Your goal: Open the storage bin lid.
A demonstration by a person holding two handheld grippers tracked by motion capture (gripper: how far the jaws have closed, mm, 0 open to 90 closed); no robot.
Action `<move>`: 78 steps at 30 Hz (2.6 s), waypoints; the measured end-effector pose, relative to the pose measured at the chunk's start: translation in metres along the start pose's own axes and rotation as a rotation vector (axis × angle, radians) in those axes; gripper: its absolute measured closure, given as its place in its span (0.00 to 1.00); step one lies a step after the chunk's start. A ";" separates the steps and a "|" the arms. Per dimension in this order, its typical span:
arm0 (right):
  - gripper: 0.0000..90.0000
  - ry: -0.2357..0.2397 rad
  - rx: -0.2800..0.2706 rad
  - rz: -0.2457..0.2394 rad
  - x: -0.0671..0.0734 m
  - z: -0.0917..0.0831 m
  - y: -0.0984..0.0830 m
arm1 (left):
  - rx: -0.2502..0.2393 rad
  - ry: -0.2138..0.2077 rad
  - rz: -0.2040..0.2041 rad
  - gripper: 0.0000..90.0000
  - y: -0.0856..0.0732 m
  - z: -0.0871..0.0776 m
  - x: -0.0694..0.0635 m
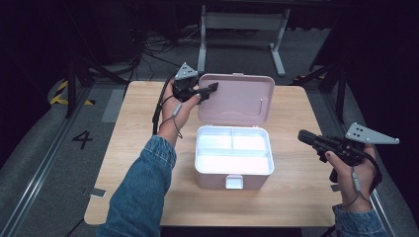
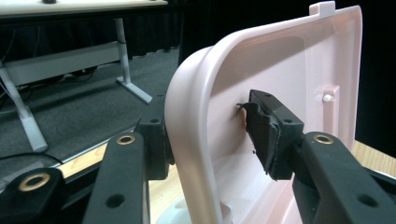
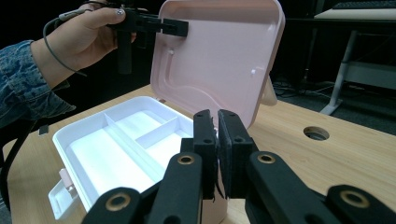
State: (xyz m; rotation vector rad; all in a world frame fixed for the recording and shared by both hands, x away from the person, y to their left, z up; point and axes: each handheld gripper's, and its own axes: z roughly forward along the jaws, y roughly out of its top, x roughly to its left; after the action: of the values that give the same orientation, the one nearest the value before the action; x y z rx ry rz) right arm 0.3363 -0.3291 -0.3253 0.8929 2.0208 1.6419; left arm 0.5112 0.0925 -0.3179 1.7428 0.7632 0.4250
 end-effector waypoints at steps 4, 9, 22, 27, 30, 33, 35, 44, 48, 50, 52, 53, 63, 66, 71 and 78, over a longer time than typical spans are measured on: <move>0.96 -0.002 0.000 0.000 -0.001 0.000 -0.001 | -0.001 0.004 -0.017 0.58 -0.002 0.006 0.004; 0.96 -0.004 0.005 0.003 -0.004 0.000 -0.002 | 0.003 0.009 -0.021 0.56 -0.005 0.011 0.007; 0.93 -0.014 0.022 0.008 -0.007 0.001 -0.004 | 0.032 0.021 -0.033 0.52 -0.009 0.022 0.014; 0.92 -0.015 0.028 0.010 -0.008 0.003 -0.005 | 0.045 0.013 -0.034 0.51 -0.012 0.026 0.019; 0.91 -0.013 0.044 0.008 -0.009 0.004 -0.006 | 0.051 0.014 -0.031 0.50 -0.013 0.028 0.021; 0.90 -0.010 0.057 0.012 -0.010 0.005 -0.007 | 0.063 0.021 -0.030 0.48 -0.015 0.032 0.021; 0.90 -0.010 0.064 0.013 -0.010 0.005 -0.007 | 0.074 0.023 -0.036 0.47 -0.017 0.034 0.023; 0.89 -0.010 0.068 0.019 -0.012 0.004 -0.009 | 0.099 0.027 -0.060 0.45 -0.022 0.040 0.027; 0.89 -0.009 0.074 0.020 -0.013 0.004 -0.010 | 0.107 0.029 -0.064 0.44 -0.025 0.044 0.030; 0.89 -0.011 0.075 0.020 -0.013 0.004 -0.010 | 0.116 0.028 -0.071 0.43 -0.026 0.044 0.031; 0.89 -0.010 0.075 0.022 -0.014 0.004 -0.010 | 0.121 0.030 -0.070 0.43 -0.027 0.045 0.032; 0.89 -0.009 0.077 0.025 -0.014 0.004 -0.010 | 0.120 0.032 -0.066 0.43 -0.028 0.046 0.033; 0.89 -0.005 0.091 0.024 -0.013 0.008 -0.013 | 0.191 0.055 -0.069 0.44 -0.035 0.047 0.036; 0.89 -0.004 0.096 0.022 -0.013 0.009 -0.013 | 0.207 0.060 -0.081 0.44 -0.037 0.048 0.036; 0.89 -0.003 0.098 0.027 -0.013 0.009 -0.013 | 0.252 0.071 -0.085 0.44 -0.040 0.049 0.037; 0.88 -0.002 0.099 0.027 -0.014 0.010 -0.014 | 0.256 0.094 -0.091 0.40 -0.041 0.049 0.036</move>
State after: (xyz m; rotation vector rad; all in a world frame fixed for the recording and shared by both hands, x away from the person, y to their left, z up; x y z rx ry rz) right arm 0.3500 -0.3331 -0.3424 0.9592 2.1136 1.5660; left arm 0.5570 0.0883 -0.3753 1.9266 0.9961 0.3610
